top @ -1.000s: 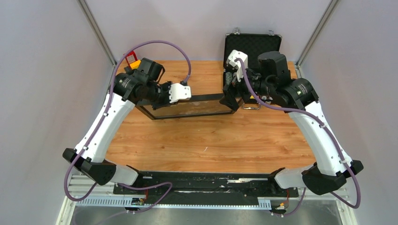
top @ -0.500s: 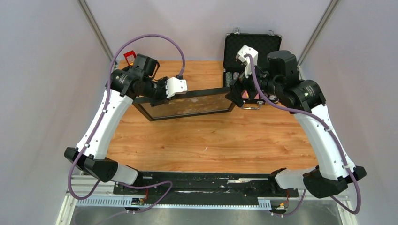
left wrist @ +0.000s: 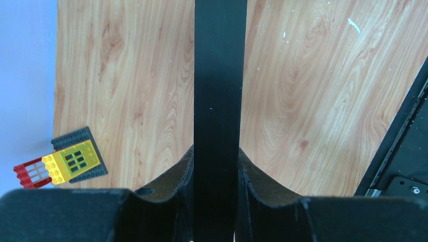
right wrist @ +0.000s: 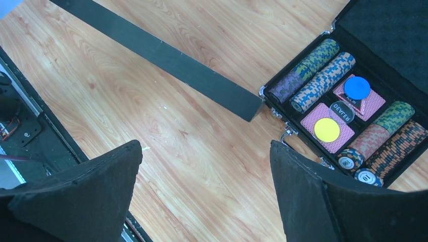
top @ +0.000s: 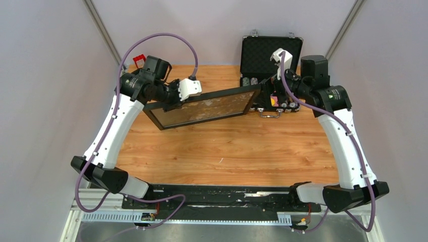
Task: Put the photo into the frame
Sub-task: Turn over the photo frame at the center of the board.
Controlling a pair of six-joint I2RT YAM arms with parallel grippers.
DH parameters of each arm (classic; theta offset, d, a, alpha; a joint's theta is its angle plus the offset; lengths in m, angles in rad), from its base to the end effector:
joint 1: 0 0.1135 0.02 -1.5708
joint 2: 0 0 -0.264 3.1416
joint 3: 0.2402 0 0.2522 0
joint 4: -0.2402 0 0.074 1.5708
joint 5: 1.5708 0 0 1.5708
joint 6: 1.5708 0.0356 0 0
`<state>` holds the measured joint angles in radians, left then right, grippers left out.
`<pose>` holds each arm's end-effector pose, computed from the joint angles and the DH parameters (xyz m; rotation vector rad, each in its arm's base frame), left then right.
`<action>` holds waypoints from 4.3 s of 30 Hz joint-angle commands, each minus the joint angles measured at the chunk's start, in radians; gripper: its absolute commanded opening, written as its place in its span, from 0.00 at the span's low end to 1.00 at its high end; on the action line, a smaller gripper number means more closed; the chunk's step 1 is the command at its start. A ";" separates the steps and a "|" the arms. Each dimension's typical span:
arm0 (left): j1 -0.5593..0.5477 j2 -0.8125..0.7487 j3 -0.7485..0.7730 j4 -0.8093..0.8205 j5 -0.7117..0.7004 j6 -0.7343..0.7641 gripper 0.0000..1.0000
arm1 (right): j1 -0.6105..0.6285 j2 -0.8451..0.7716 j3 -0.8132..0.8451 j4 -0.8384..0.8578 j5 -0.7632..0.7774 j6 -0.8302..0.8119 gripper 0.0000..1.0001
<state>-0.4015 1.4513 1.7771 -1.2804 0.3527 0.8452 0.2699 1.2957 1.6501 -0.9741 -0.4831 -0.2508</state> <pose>0.2377 -0.1143 0.4232 1.5469 1.9128 -0.2550 0.2299 0.0808 0.4476 -0.8138 1.9995 0.5381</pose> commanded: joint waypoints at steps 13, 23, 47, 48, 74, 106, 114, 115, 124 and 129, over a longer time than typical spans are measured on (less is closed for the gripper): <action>0.030 0.037 0.076 -0.014 -0.059 -0.036 0.00 | -0.100 -0.044 0.020 0.043 -0.158 -0.008 0.95; 0.050 0.044 0.094 -0.051 -0.025 -0.051 0.00 | -0.122 -0.033 0.014 0.047 -0.184 -0.002 0.95; 0.235 -0.059 0.033 -0.119 0.045 -0.100 0.00 | -0.153 -0.020 -0.013 0.090 -0.233 0.050 0.95; 0.243 -0.062 0.022 -0.112 0.045 -0.104 0.00 | -0.153 -0.019 -0.015 0.091 -0.235 0.054 0.95; 0.286 -0.059 0.001 -0.091 0.085 -0.070 0.00 | -0.158 -0.027 -0.090 0.132 -0.285 0.037 0.95; 0.286 0.105 0.200 -0.250 0.163 0.200 0.00 | -0.135 -0.013 -0.042 0.120 -0.350 -0.062 0.96; 0.286 0.100 0.203 -0.264 0.170 0.214 0.00 | -0.108 -0.004 -0.039 0.124 -0.327 -0.067 0.96; 0.286 0.100 0.204 -0.267 0.173 0.215 0.00 | -0.104 -0.004 -0.038 0.124 -0.322 -0.069 0.96; 0.286 0.102 0.230 -0.304 0.219 0.235 0.00 | -0.061 0.004 -0.023 0.130 -0.276 -0.082 0.96; 0.286 0.103 0.253 -0.312 0.237 0.231 0.00 | -0.046 0.001 -0.035 0.137 -0.267 -0.082 0.96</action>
<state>-0.1143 1.5661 1.9678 -1.5433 0.5083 1.0580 0.2142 1.3022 1.5898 -0.8761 -0.7589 -0.3164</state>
